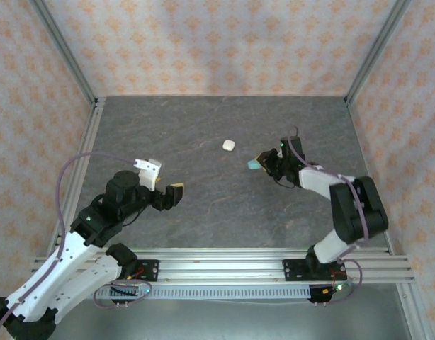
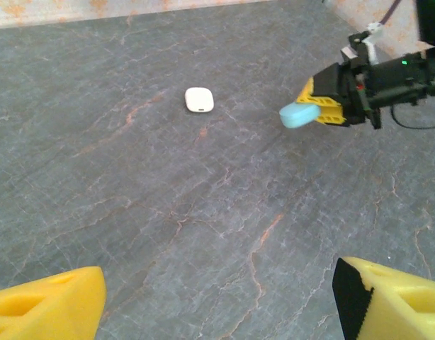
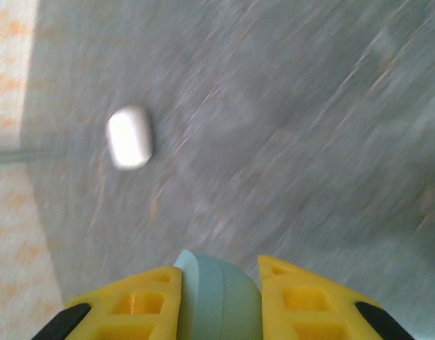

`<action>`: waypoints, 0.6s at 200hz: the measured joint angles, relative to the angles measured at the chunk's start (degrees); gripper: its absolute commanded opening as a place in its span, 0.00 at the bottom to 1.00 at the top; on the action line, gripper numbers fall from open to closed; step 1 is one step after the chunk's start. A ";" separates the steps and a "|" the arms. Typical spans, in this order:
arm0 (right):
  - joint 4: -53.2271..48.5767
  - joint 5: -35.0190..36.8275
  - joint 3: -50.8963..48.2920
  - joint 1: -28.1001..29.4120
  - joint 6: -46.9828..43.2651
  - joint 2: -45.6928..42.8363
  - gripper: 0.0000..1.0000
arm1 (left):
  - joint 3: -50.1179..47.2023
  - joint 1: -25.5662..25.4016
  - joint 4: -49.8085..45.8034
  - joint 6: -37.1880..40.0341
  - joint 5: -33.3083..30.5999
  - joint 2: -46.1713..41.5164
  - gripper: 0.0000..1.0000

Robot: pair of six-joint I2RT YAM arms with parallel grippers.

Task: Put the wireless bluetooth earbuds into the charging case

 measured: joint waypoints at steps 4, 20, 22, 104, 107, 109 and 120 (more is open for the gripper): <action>0.31 -0.55 0.90 -0.81 -0.02 1.81 0.14 | -0.31 0.00 0.07 0.00 0.13 -0.13 0.83; 1.09 -2.27 5.70 -3.23 -0.15 8.63 0.13 | -1.81 0.00 0.42 0.00 0.22 -0.79 0.83; 1.11 -2.49 6.23 -3.39 -0.22 9.27 0.13 | -1.97 0.00 0.44 0.00 0.22 -0.83 0.83; -2.62 -2.91 23.93 -7.96 -10.21 19.87 0.15 | -5.79 0.74 5.55 0.24 0.76 2.32 0.83; -2.97 -2.75 24.04 -8.04 -10.75 19.87 0.15 | -5.79 0.74 5.84 0.24 0.87 2.69 0.83; -3.37 -2.54 24.09 -8.09 -11.28 19.87 0.16 | -5.79 0.74 6.05 0.24 1.01 2.97 0.83; -5.01 -1.57 24.13 -8.15 -13.44 19.87 0.17 | -5.79 0.74 7.23 0.24 1.64 4.52 0.83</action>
